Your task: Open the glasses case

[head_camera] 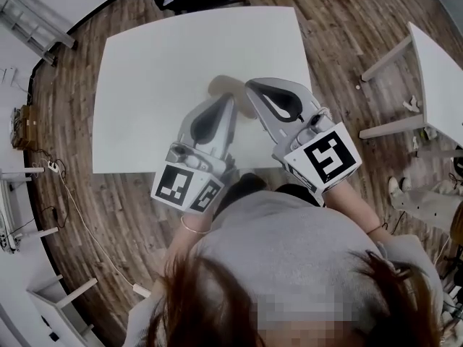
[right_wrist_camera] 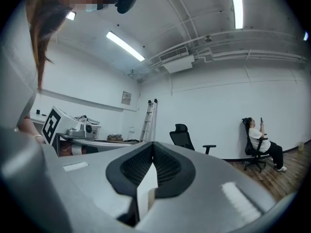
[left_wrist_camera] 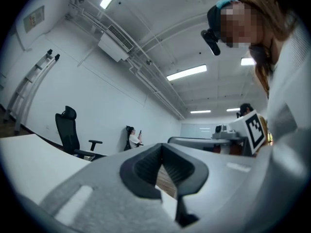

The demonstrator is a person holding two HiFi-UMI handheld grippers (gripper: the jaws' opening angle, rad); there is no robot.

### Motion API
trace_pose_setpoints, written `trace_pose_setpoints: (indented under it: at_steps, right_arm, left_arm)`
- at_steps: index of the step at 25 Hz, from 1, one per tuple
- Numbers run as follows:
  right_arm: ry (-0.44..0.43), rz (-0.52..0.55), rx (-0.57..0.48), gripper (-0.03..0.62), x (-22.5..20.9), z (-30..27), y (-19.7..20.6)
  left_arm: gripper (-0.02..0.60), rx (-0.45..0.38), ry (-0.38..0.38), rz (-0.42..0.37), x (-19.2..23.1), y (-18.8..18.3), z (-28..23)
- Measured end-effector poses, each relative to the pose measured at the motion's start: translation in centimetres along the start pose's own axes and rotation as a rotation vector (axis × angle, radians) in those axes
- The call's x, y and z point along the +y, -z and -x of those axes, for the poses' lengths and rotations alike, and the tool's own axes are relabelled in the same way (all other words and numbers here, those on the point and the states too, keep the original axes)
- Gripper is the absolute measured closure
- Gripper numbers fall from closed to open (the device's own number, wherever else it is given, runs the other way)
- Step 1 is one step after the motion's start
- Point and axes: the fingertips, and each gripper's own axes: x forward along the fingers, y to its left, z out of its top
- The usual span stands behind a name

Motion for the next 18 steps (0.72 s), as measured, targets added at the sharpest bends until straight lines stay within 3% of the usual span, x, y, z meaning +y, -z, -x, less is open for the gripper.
trace_pose_setpoints:
  at_steps: [8,18]
  right_arm:
    - [-0.015,0.001,-0.054,0.589,4.9,10.3,-0.6]
    - [-0.059,0.021,-0.032,0.589,12.6,26.1,0.9]
  left_arm:
    - [0.578,-0.035,-0.038,-0.043,-9.9,0.2,5.0]
    - [0.578,-0.062,-0.106,-0.011,-25.1,3.6,12.7]
